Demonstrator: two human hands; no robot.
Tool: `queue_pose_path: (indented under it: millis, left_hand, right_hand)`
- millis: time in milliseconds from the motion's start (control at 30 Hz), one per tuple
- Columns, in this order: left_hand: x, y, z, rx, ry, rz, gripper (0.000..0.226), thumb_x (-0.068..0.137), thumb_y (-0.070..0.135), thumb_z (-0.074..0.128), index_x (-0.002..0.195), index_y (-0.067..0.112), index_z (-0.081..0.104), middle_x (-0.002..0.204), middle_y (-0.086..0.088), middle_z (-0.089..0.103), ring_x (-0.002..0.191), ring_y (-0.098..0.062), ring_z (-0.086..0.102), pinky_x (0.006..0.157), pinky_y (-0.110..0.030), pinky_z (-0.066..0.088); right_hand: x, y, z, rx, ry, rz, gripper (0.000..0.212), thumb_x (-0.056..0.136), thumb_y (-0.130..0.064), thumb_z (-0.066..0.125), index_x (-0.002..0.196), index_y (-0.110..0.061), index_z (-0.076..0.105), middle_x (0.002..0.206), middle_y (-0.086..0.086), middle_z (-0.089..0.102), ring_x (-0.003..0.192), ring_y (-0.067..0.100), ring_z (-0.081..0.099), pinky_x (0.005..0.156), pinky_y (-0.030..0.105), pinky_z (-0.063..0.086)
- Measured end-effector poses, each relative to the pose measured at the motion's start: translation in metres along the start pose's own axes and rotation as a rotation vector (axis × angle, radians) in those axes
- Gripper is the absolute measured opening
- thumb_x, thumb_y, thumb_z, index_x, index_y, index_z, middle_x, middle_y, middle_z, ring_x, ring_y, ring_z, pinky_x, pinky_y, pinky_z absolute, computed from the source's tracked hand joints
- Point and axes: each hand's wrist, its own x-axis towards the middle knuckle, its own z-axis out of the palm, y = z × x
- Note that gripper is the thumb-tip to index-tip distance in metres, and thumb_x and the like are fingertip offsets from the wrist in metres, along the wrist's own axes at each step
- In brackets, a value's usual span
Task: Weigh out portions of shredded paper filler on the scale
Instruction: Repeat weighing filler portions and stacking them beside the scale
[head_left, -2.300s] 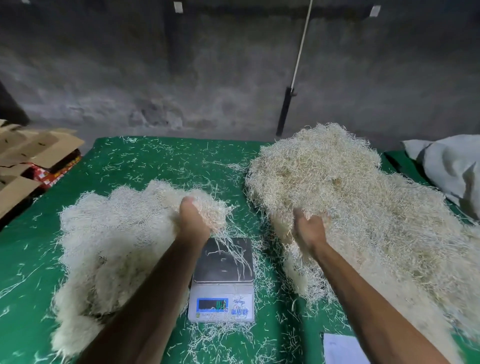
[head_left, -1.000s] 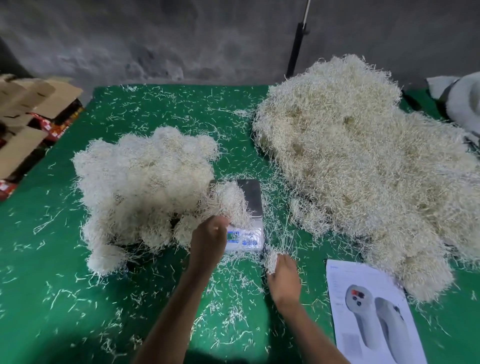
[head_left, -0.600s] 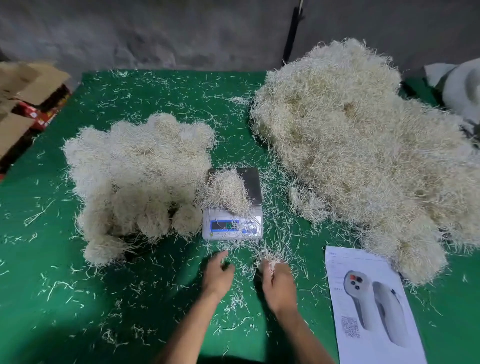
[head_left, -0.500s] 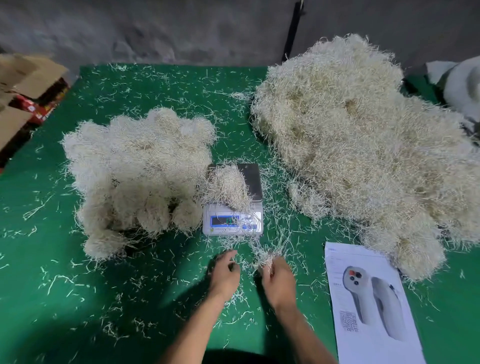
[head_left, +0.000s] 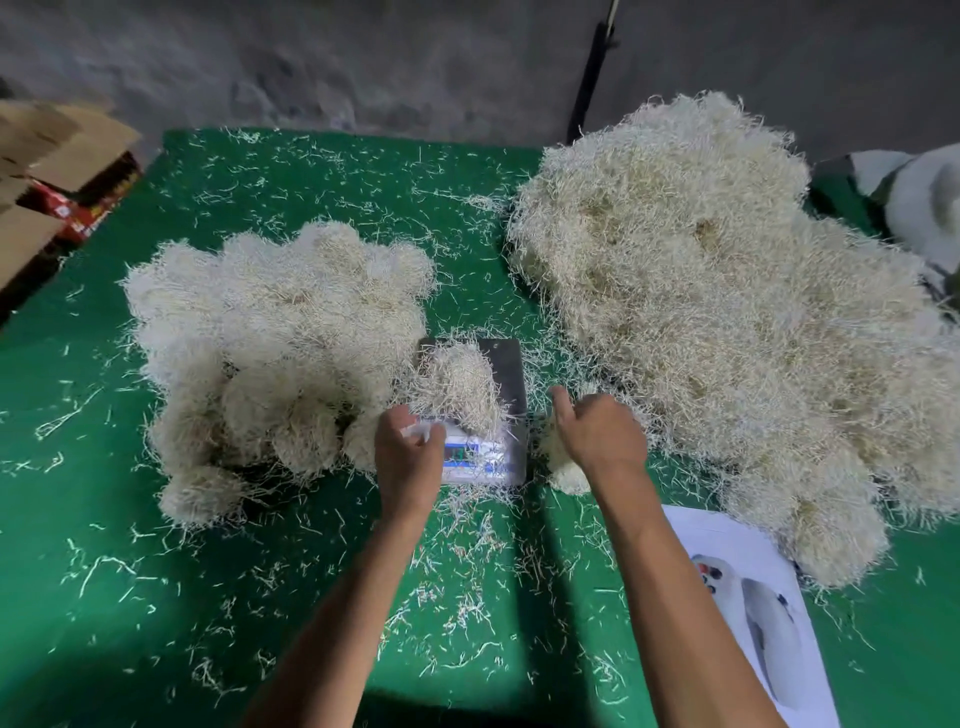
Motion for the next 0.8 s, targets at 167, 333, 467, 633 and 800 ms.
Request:
queue_pose_path:
  millis: [167, 333, 467, 633, 800]
  left_hand:
    - [0.043, 0.028, 0.018, -0.067, -0.077, -0.06, 0.069, 0.093, 0.037, 0.071, 0.146, 0.007, 0.038, 0.147, -0.015, 0.041, 0.103, -0.011, 0.053, 0.061, -0.003, 0.046]
    - [0.069, 0.038, 0.047, -0.103, -0.224, -0.266, 0.076, 0.087, 0.062, 0.067, 0.141, 0.013, 0.048, 0.127, -0.005, 0.056, 0.101, -0.02, 0.059, 0.093, -0.045, 0.056]
    - [0.078, 0.038, 0.055, -0.176, -0.19, -0.436, 0.076, 0.075, 0.066, 0.074, 0.125, 0.013, 0.055, 0.126, -0.009, 0.062, 0.09, -0.016, 0.061, 0.076, -0.022, 0.048]
    - [0.063, 0.049, 0.071, -0.208, -0.22, -0.359, 0.08, 0.061, 0.067, 0.07, 0.118, 0.014, 0.057, 0.113, -0.002, 0.064, 0.097, -0.016, 0.062, 0.069, -0.025, 0.042]
    - [0.038, 0.057, 0.069, -0.308, -0.397, -0.403, 0.065, 0.064, 0.059, 0.069, 0.111, 0.015, 0.056, 0.108, -0.009, 0.062, 0.095, -0.024, 0.059, 0.073, -0.034, 0.05]
  right_hand:
    - [0.022, -0.051, 0.008, 0.229, -0.1, -0.21, 0.028, 0.105, -0.031, 0.055, 0.093, -0.01, 0.069, 0.077, -0.002, 0.067, 0.061, 0.012, 0.066, 0.057, 0.022, 0.053]
    - [0.031, -0.077, 0.056, 0.675, -0.291, -0.131, 0.033, 0.111, -0.03, 0.04, 0.092, -0.01, 0.058, 0.07, -0.003, 0.054, 0.056, 0.008, 0.049, 0.047, 0.013, 0.047]
    - [0.035, -0.075, 0.076, 1.036, -0.279, 0.03, 0.05, 0.107, -0.045, 0.043, 0.067, -0.017, 0.049, 0.055, -0.005, 0.041, 0.046, 0.014, 0.033, 0.046, 0.028, 0.03]
    - [0.046, -0.084, 0.058, 1.001, -0.23, 0.245, 0.093, 0.082, -0.089, 0.045, 0.14, -0.017, 0.048, 0.128, 0.004, 0.061, 0.113, 0.02, 0.062, 0.095, 0.046, 0.054]
    - [0.067, -0.062, 0.042, 1.212, -0.591, 0.494, 0.05, 0.101, -0.037, 0.057, 0.141, -0.007, 0.049, 0.138, 0.021, 0.056, 0.135, 0.043, 0.05, 0.111, 0.062, 0.036]
